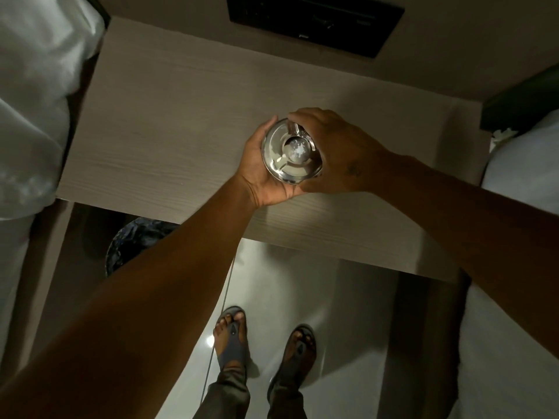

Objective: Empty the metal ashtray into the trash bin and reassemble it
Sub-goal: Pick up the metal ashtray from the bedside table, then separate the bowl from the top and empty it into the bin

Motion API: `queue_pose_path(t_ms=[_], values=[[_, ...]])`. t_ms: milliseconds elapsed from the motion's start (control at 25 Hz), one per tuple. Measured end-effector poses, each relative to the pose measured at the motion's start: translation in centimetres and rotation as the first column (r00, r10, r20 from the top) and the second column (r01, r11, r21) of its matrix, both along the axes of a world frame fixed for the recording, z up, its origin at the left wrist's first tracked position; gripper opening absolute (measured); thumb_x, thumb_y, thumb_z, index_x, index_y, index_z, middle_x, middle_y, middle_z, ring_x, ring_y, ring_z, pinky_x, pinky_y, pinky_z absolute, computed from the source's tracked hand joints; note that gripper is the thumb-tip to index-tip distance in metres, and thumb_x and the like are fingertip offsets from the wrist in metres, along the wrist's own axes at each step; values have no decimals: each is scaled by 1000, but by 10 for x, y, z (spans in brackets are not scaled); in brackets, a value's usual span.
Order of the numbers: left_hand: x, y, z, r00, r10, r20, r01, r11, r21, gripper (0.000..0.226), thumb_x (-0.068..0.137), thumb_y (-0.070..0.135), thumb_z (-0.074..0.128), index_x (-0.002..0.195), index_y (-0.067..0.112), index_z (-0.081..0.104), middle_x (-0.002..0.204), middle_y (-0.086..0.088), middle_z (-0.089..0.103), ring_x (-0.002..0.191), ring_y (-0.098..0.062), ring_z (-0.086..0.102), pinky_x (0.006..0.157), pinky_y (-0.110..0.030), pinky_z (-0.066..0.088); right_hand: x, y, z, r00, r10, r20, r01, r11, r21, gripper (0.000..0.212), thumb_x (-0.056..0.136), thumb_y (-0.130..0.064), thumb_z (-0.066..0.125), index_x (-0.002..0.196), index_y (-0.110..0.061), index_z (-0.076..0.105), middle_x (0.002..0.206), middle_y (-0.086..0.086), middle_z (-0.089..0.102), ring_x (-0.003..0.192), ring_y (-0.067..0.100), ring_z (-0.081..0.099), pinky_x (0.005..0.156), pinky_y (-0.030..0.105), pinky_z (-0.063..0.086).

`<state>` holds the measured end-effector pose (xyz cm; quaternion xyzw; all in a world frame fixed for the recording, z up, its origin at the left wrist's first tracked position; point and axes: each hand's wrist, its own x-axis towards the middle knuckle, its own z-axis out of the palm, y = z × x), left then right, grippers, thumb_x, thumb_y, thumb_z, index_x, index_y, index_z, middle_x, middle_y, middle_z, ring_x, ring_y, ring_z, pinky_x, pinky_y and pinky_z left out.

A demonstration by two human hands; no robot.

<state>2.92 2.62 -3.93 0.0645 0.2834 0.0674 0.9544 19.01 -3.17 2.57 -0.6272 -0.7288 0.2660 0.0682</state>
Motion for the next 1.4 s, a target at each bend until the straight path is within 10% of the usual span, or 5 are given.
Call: queue_pose_path(t_ms=[440,720,1400], values=[[-12,-1,5,987,117,111,-110,992,-70,63,94,57,42,123,5,62,113,-16,69,106,-32,65,91,-46,56,-10,-2,8,994,10,-111,-5,999,49,116,61,-50,85,153,-10,26,156,7,32,138,19,40,105,29,42],[-52,-7,-6,927,374,26,-374,927,-1,85,84,67,47,148,12,45,139,-20,57,122,-37,59,87,-51,57,-2,-15,-7,947,-274,-171,288,955,67,107,57,-47,88,145,-17,35,145,1,41,120,13,49,95,31,50],[-114,-12,-22,934,323,151,-314,946,-77,88,80,70,49,143,10,43,146,-13,45,133,-31,46,95,-42,53,-44,0,-80,934,-353,-63,357,931,74,100,58,-43,88,141,-7,44,141,11,51,127,29,50,105,37,42]])
